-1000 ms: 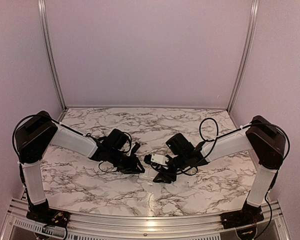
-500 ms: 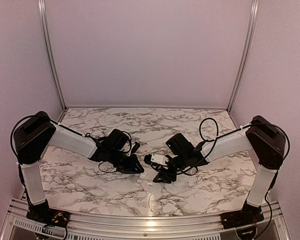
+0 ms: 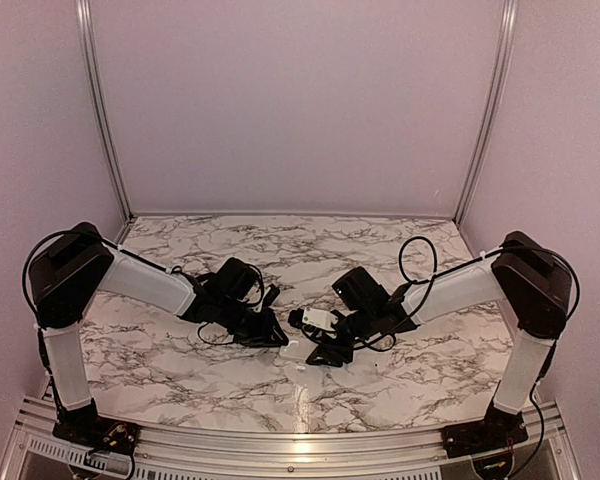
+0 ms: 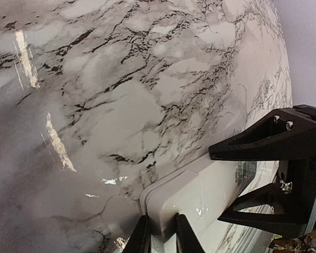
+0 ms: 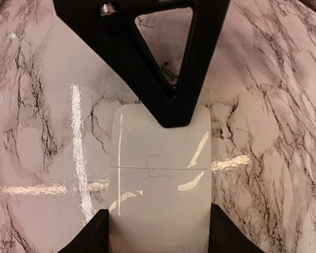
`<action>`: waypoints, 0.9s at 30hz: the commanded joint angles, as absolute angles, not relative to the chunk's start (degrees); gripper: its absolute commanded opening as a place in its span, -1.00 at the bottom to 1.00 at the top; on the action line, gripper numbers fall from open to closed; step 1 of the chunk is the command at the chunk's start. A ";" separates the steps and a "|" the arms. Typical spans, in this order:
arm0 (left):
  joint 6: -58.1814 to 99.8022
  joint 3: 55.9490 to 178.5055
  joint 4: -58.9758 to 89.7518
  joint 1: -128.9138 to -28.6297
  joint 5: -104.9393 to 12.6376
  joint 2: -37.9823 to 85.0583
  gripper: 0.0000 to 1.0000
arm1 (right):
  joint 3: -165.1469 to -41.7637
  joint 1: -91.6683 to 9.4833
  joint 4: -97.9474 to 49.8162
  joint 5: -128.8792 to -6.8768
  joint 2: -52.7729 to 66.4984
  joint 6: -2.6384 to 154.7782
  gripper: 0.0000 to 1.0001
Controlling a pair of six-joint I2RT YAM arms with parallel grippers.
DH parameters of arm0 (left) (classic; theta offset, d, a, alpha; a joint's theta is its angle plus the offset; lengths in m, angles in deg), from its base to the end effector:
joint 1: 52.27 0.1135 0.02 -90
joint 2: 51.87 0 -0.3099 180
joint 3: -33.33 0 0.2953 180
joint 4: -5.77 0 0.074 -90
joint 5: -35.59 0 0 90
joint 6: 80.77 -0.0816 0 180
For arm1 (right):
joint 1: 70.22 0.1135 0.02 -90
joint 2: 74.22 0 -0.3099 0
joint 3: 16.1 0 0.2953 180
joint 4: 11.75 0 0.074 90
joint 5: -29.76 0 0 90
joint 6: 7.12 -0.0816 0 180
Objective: Load the batteries into the remote control
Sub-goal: Load the battery cover onto the remote control without the battery cover, then press the battery cover on the remote control.
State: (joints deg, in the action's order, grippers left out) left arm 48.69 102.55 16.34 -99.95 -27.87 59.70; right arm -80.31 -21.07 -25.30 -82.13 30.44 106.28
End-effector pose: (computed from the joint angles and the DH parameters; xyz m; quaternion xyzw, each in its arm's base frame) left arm 0.2698 -0.3505 0.0855 0.1389 0.9152 -0.3710 0.0742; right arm 0.2459 0.3309 0.1006 -0.5998 0.7181 0.2436 0.2555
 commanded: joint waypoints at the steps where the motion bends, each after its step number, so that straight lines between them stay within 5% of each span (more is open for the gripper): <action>1: 46.67 100.05 25.10 -106.51 -28.13 70.07 -0.99 | -80.14 -20.27 -20.31 -82.16 31.55 105.27 -0.47; 13: 48.03 97.65 24.68 -105.10 -28.55 70.46 -1.00 | -79.29 -19.16 -20.84 -77.82 32.12 106.97 -0.64; 22: 46.48 96.91 24.97 -103.52 -30.40 67.25 -0.35 | -79.11 -19.15 -20.97 -78.03 31.87 106.70 -0.66; 27: 45.68 98.19 26.51 -103.98 -30.92 67.25 -0.35 | -79.13 -19.15 -20.94 -78.02 31.85 106.62 -0.66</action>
State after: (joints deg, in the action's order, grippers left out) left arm 47.56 101.48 13.63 -100.28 -27.54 59.46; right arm -79.61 -20.57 -24.36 -80.40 30.14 106.26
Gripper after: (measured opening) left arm 0.348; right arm 0.559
